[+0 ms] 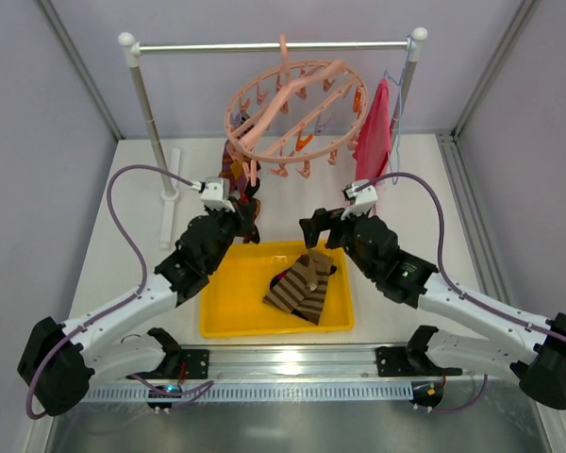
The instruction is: Remove the socks clipped to the hanger
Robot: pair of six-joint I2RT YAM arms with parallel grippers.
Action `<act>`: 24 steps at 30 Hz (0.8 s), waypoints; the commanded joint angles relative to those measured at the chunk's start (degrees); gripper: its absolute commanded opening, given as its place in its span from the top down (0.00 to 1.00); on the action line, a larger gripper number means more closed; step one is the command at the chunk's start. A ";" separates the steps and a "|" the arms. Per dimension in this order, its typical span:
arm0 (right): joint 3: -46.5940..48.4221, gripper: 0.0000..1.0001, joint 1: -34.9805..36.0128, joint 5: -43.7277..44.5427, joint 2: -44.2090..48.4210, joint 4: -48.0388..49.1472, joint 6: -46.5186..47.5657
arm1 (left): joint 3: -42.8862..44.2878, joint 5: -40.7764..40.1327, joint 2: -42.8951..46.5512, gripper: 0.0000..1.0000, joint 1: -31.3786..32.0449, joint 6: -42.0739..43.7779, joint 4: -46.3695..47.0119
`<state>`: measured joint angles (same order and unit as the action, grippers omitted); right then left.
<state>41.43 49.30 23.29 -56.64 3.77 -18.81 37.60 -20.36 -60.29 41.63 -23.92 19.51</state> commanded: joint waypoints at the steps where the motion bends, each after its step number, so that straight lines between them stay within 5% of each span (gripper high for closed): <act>1: 6.90 0.00 4.13 2.90 -2.15 -0.60 0.52 | -2.26 3.31 2.89 1.00 0.30 1.51 -1.23; 7: 21.40 0.00 11.68 12.21 -10.13 -7.72 3.43 | -4.82 5.86 4.74 1.00 0.74 0.90 -0.44; 24: 42.94 0.00 13.81 12.74 -28.43 -13.88 2.46 | -5.96 7.97 3.16 1.00 1.44 -0.33 2.46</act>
<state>80.58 62.63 33.69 -83.79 -8.99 -16.43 32.40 -13.58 -56.84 42.46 -23.79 19.99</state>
